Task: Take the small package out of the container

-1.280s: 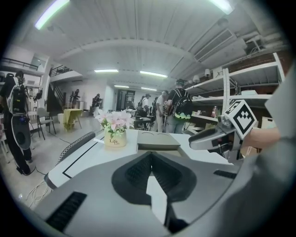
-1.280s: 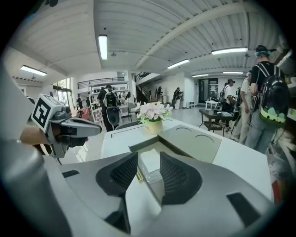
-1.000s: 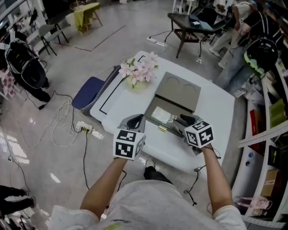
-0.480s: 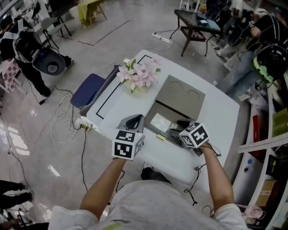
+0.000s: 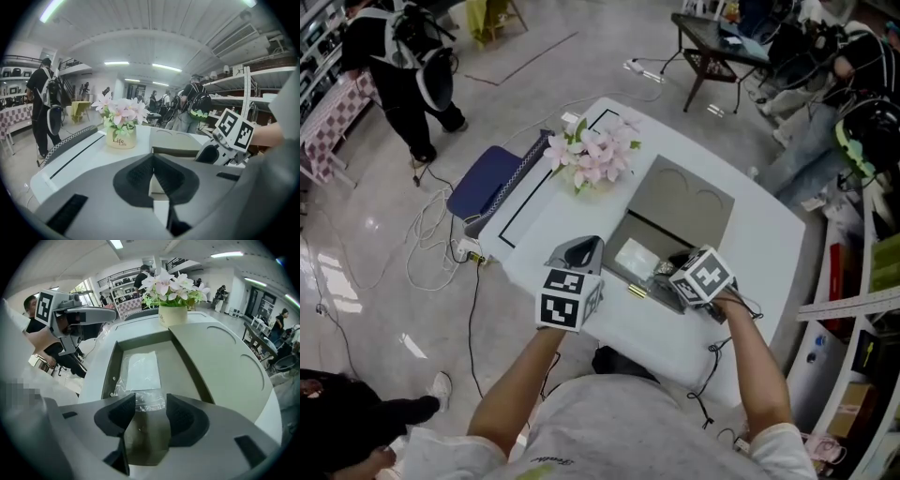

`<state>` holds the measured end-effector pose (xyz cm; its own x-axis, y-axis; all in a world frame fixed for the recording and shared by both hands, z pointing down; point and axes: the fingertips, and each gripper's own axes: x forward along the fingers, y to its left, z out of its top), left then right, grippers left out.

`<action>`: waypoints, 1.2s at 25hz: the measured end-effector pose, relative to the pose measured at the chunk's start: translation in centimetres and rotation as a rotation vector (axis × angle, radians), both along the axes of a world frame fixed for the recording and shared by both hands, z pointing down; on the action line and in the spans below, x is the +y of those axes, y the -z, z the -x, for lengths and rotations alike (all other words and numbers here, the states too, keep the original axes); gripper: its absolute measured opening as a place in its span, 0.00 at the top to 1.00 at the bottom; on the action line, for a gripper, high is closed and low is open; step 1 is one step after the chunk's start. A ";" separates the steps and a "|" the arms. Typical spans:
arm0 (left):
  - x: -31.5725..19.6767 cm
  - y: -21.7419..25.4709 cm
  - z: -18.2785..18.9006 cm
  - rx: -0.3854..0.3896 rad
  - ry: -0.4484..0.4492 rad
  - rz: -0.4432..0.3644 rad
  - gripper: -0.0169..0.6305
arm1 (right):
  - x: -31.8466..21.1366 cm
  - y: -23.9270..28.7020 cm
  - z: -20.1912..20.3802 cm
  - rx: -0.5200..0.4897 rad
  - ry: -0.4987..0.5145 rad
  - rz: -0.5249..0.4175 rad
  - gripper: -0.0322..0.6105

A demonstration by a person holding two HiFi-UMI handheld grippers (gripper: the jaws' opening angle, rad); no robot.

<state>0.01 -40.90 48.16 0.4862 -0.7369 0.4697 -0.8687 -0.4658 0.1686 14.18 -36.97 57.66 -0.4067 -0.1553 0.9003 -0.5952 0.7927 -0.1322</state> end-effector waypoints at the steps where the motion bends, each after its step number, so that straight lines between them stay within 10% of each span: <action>1: 0.0 0.0 0.0 0.001 0.000 0.001 0.97 | 0.1 -0.1 0.0 0.013 0.009 0.002 0.62; 10: 0.0 -0.3 0.6 0.003 0.010 0.005 0.97 | -0.7 -0.6 -0.9 0.074 0.019 -0.049 0.89; 30: 2.3 1.3 1.5 0.006 0.001 -0.028 0.97 | -0.4 3.7 -0.6 -0.117 -0.134 -0.127 0.94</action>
